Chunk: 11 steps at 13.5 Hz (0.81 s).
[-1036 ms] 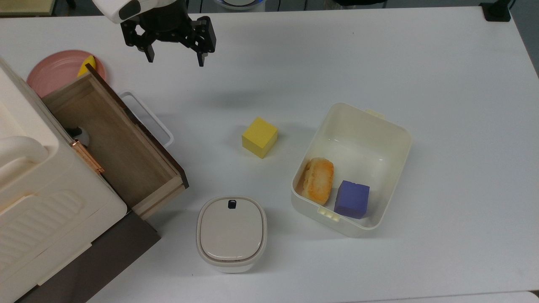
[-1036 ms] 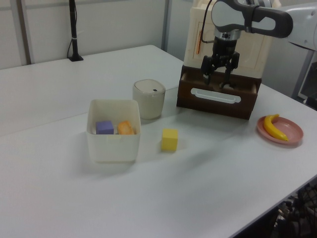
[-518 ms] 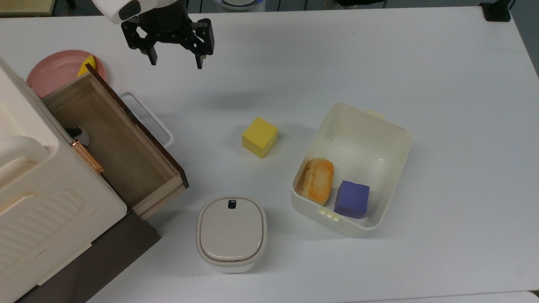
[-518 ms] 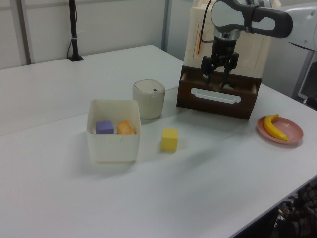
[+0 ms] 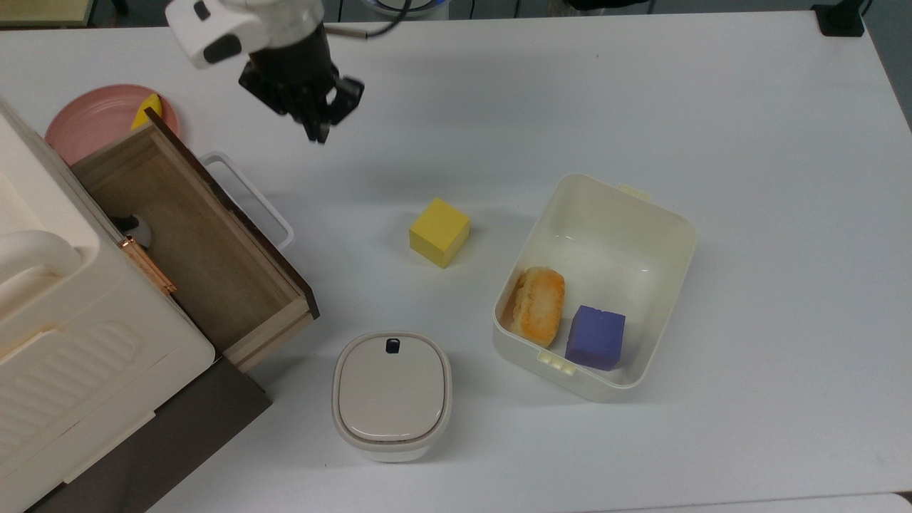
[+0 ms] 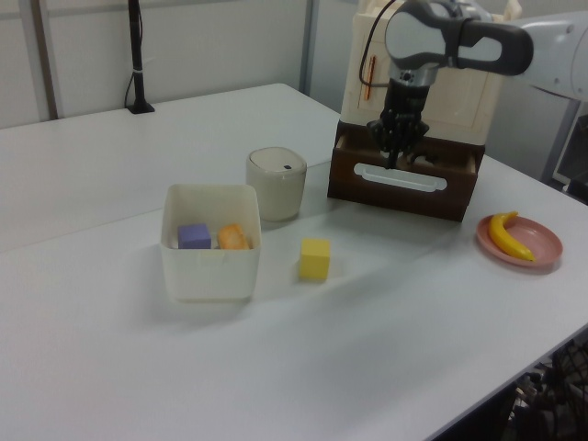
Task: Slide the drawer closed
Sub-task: 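Lower the gripper down to the front face of the open drawer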
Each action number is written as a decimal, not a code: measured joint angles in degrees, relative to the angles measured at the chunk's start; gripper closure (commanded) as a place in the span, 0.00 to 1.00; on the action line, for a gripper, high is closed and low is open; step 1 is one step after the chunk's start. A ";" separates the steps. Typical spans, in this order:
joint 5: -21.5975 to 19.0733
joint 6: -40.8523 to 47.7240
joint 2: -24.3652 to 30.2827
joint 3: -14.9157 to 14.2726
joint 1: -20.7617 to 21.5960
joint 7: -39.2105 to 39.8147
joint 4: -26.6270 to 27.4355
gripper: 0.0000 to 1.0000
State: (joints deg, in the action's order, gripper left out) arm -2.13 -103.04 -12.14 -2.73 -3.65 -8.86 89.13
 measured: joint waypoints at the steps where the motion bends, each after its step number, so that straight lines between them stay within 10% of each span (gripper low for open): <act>1: 0.00 -3.51 -1.04 -0.03 -0.11 -4.18 1.03 0.95; 11: 1.04 -21.64 -8.01 -4.42 -2.07 -11.97 3.19 0.94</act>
State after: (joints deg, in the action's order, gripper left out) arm -1.08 -124.68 -20.14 -7.15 -5.72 -20.83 92.32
